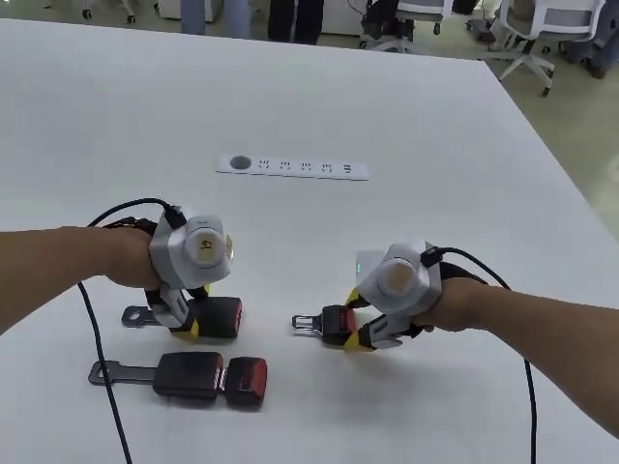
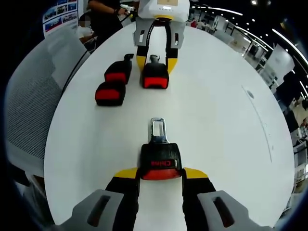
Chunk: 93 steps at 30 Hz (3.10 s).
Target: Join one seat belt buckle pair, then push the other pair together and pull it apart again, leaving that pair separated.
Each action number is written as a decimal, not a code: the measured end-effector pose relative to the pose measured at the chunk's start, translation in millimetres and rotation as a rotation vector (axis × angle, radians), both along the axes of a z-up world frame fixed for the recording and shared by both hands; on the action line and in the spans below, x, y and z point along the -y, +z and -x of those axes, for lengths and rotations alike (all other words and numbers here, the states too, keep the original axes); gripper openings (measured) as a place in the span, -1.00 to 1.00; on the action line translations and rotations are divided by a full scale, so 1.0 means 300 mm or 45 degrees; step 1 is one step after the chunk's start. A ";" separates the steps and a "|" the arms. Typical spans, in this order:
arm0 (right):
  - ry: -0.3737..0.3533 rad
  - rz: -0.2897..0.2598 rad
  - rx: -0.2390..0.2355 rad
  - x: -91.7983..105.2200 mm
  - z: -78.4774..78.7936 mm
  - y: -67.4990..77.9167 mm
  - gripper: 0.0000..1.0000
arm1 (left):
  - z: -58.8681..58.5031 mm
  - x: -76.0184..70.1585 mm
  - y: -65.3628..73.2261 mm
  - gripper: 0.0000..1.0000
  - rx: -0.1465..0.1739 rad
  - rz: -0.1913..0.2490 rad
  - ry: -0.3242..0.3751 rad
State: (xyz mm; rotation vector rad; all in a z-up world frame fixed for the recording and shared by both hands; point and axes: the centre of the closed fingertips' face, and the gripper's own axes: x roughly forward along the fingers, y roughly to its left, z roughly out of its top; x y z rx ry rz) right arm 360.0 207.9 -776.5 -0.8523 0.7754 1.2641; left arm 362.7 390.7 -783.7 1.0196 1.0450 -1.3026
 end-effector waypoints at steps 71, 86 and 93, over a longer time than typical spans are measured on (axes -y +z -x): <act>-0.657 -0.631 0.192 0.045 0.208 0.120 0.72 | 0.226 -0.233 0.109 0.92 0.275 0.925 0.933; -0.633 -0.637 0.187 -0.010 0.244 0.103 0.98 | 0.215 -0.235 0.108 0.99 0.321 0.955 0.919; -0.643 -0.635 0.187 0.003 0.250 0.108 0.98 | 0.218 -0.245 0.109 1.00 0.335 0.947 0.907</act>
